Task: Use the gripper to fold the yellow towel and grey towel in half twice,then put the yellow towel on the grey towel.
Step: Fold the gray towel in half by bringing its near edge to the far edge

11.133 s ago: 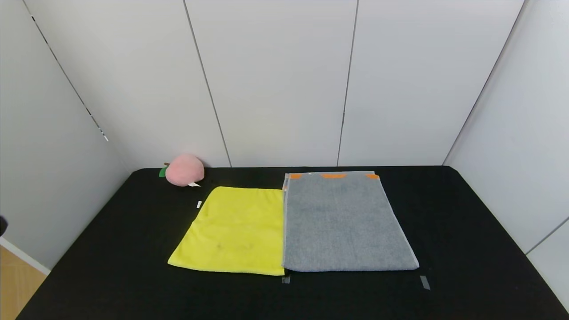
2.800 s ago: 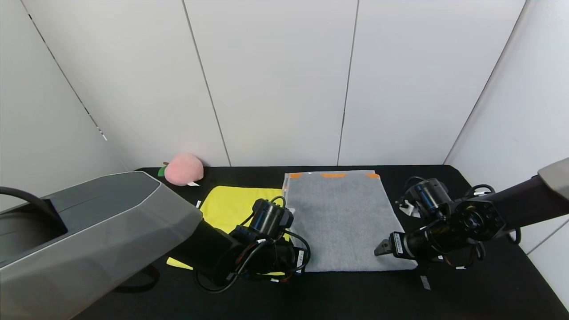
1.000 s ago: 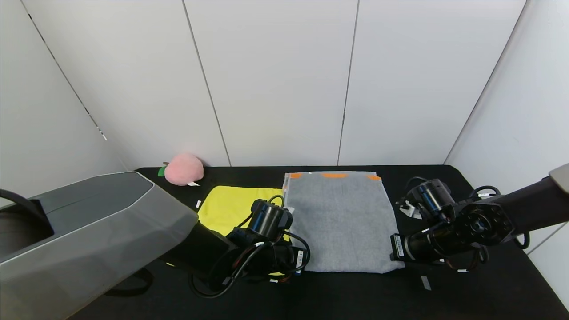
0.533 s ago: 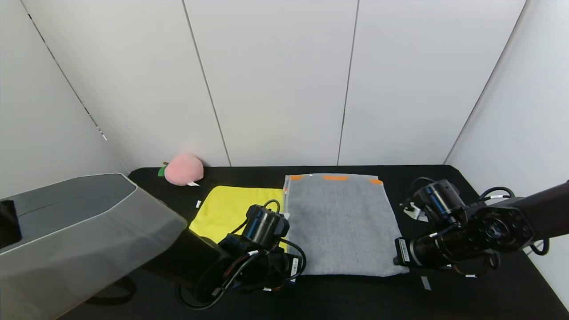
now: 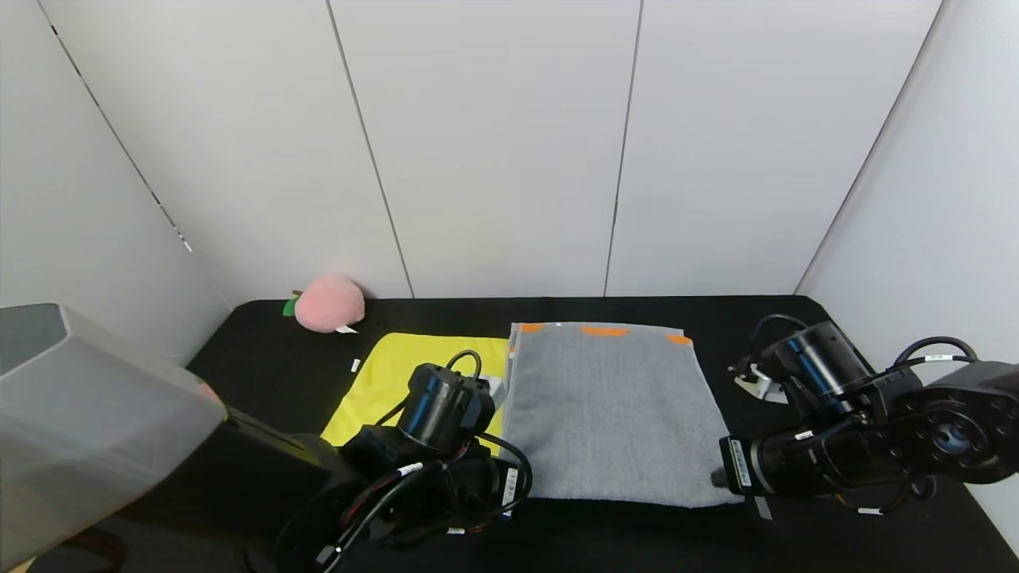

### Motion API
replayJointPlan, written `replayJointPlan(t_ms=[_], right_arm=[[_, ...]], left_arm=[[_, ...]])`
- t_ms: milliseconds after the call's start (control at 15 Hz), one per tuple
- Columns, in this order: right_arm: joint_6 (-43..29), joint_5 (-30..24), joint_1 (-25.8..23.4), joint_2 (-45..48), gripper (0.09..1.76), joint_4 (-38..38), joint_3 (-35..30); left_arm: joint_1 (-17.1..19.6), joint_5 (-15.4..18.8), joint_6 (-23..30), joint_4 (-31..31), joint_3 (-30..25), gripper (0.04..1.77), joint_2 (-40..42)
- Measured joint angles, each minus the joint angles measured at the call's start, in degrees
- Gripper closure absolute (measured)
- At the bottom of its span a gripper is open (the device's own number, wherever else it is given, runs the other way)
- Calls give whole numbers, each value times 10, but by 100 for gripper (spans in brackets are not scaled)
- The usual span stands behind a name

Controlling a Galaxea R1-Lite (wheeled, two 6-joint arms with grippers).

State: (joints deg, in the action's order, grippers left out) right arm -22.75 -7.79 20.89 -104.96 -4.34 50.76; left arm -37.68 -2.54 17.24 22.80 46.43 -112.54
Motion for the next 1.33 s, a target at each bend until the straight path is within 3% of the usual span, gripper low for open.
replayJointPlan(t_ms=[600,1333], right_arm=[[-4,14,24,121,171,-80,-32],[-21,15,50,213,171,-130,-37]], left_arm=[[-37,-56,2,-10,-44,167,107],[-55,-70,1,-72,-63,167,217]])
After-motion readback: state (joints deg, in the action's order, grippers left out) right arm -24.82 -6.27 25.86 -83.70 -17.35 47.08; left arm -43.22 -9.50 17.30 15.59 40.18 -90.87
